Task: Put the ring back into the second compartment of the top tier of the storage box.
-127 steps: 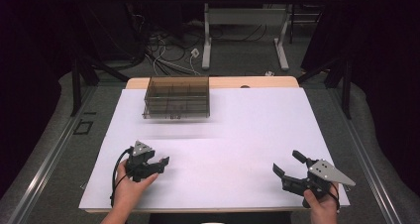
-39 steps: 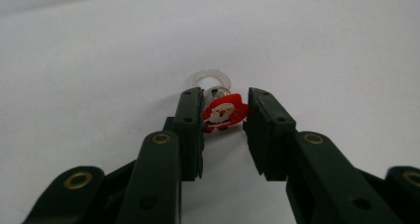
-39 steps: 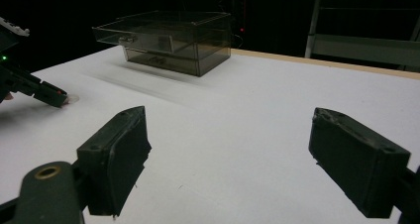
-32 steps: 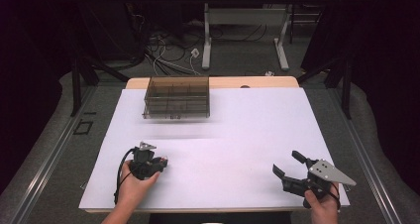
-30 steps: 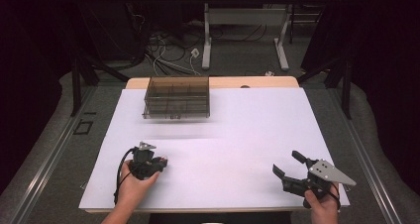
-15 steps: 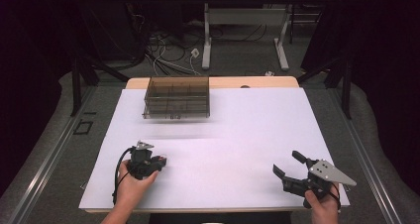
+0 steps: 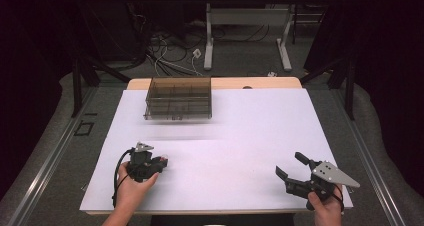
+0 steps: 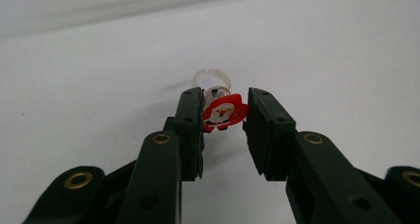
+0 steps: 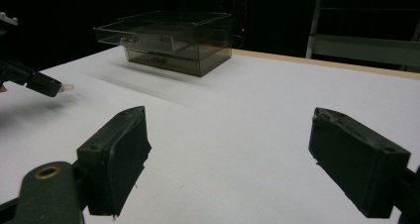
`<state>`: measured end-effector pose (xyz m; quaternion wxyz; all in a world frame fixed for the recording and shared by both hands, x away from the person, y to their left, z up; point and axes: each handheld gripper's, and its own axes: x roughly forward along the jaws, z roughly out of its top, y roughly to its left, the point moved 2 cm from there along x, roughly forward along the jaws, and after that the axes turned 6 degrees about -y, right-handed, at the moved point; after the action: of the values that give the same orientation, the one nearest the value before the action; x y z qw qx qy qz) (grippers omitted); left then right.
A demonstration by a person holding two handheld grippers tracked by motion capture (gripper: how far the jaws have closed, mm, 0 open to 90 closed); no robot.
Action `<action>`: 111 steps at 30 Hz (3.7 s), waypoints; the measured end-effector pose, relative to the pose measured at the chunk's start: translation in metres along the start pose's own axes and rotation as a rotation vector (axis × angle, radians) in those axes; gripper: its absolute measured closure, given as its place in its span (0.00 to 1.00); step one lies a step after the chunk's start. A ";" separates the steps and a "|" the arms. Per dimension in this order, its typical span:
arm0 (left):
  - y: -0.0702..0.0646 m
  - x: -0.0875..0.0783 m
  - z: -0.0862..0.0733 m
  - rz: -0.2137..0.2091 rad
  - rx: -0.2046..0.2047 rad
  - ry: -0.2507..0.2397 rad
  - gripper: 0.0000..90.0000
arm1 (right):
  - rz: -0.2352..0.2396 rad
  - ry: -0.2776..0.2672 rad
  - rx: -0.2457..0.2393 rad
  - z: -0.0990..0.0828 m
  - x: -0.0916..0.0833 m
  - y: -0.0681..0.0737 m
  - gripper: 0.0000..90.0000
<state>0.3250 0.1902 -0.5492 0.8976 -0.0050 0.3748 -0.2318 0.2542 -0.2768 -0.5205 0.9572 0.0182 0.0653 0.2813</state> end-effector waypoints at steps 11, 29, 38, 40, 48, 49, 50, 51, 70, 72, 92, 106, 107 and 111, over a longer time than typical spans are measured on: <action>-0.001 -0.009 0.001 0.005 0.009 -0.034 0.76 | 0.002 0.000 0.000 0.000 0.000 0.000 0.17; 0.000 -0.022 0.009 0.014 0.008 -0.105 0.76 | 0.002 0.001 0.000 0.000 0.000 0.000 0.17; 0.001 -0.030 0.013 0.013 -0.005 -0.143 0.76 | 0.003 0.001 0.001 0.000 0.000 0.000 0.17; 0.001 -0.032 0.014 0.014 -0.010 -0.150 0.76 | 0.003 -0.003 -0.002 0.000 0.001 0.000 0.17; 0.002 -0.040 0.019 0.011 -0.013 -0.186 0.76 | 0.000 -0.002 0.005 -0.001 0.001 0.000 0.17; 0.003 -0.041 0.020 0.012 -0.011 -0.191 0.76 | 0.000 0.002 0.005 -0.001 0.001 0.000 0.17; 0.003 -0.042 0.021 0.014 -0.005 -0.194 0.76 | 0.000 0.002 0.003 -0.001 0.000 0.000 0.17; 0.003 -0.042 0.021 0.012 -0.013 -0.202 0.76 | 0.001 0.004 0.004 -0.001 0.000 0.000 0.17; 0.003 -0.050 0.042 0.005 -0.009 -0.266 0.76 | -0.006 0.005 0.004 -0.001 0.000 0.000 0.17; 0.002 -0.050 0.046 0.003 -0.007 -0.269 0.76 | -0.004 0.004 0.001 -0.002 0.000 0.000 0.17; -0.001 -0.042 0.081 -0.017 -0.006 -0.269 0.76 | -0.006 0.004 0.000 -0.002 0.000 0.000 0.17; 0.001 -0.041 0.108 -0.028 -0.029 -0.279 0.76 | -0.005 0.006 0.004 -0.002 0.000 0.000 0.17; 0.001 -0.040 0.110 -0.028 -0.034 -0.285 0.76 | -0.005 0.004 0.002 -0.002 0.000 0.000 0.17; 0.002 -0.038 0.118 -0.036 -0.053 -0.287 0.76 | -0.005 0.004 0.004 -0.002 0.000 0.000 0.17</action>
<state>0.3819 0.1882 -0.4393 0.9373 -0.0684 0.2482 -0.2348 0.2541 -0.2765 -0.5223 0.9577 0.0193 0.0679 0.2790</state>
